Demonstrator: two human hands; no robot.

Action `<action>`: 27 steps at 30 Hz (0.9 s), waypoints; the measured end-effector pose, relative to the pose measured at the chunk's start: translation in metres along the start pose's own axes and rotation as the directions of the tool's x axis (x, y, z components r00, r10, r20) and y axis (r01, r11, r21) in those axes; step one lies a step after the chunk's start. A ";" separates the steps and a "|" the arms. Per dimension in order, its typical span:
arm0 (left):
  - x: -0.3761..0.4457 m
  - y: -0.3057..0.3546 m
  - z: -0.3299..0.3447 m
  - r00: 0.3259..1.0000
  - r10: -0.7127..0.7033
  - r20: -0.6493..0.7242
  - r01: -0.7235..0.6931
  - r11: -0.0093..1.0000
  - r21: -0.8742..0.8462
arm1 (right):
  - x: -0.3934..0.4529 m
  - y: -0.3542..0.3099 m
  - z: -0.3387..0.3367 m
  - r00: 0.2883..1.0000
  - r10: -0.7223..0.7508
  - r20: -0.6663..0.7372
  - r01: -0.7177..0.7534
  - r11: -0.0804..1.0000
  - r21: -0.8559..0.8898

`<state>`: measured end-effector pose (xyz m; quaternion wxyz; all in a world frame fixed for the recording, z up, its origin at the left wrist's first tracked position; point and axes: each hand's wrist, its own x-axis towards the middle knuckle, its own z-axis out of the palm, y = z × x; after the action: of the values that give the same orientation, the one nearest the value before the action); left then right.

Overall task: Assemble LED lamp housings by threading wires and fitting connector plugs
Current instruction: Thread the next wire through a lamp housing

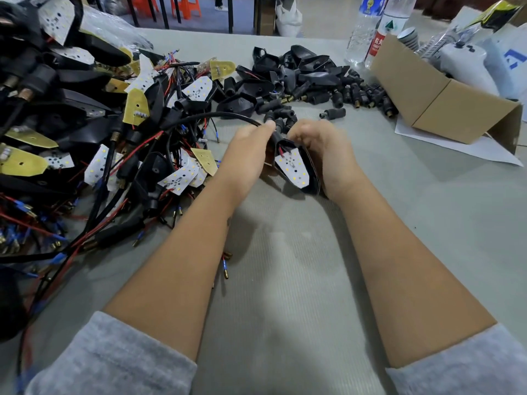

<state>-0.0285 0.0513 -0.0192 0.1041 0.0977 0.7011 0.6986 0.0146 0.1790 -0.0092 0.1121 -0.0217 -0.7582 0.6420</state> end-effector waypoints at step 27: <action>-0.012 0.003 0.012 0.984 0.007 0.179 -0.058 0.958 0.280 | 0.002 -0.003 0.012 0.937 -0.093 -0.338 0.135 0.985 0.103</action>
<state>-0.0136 0.0594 -0.0157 0.1390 0.1848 0.7805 0.5809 0.0101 0.1677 -0.0082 0.2763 -0.0781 -0.6868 0.6678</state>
